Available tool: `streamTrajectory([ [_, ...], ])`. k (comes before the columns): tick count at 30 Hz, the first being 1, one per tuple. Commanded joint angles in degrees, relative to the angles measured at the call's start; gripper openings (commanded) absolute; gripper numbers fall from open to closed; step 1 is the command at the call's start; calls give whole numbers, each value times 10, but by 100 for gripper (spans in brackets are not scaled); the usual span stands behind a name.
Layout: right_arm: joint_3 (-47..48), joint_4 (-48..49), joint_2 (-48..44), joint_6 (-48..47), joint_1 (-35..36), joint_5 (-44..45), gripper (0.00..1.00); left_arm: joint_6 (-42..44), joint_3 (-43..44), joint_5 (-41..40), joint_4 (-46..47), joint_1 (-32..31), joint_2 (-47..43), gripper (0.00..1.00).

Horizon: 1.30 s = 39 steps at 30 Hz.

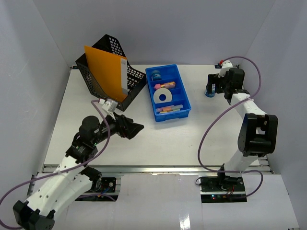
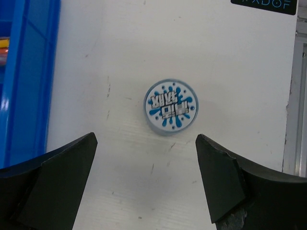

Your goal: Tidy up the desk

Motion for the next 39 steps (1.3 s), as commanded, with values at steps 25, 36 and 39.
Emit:
streamTrajectory([
  [25, 167, -12, 218, -3, -3, 36, 93, -119, -150, 50, 49, 0, -66, 98],
  [36, 153, -9, 206, -3, -4, -10, 53, -154, -140, 70, 134, 1, -7, 98],
  [39, 143, -9, 196, -8, -4, -12, 36, -159, -136, 74, 151, 1, 10, 98],
])
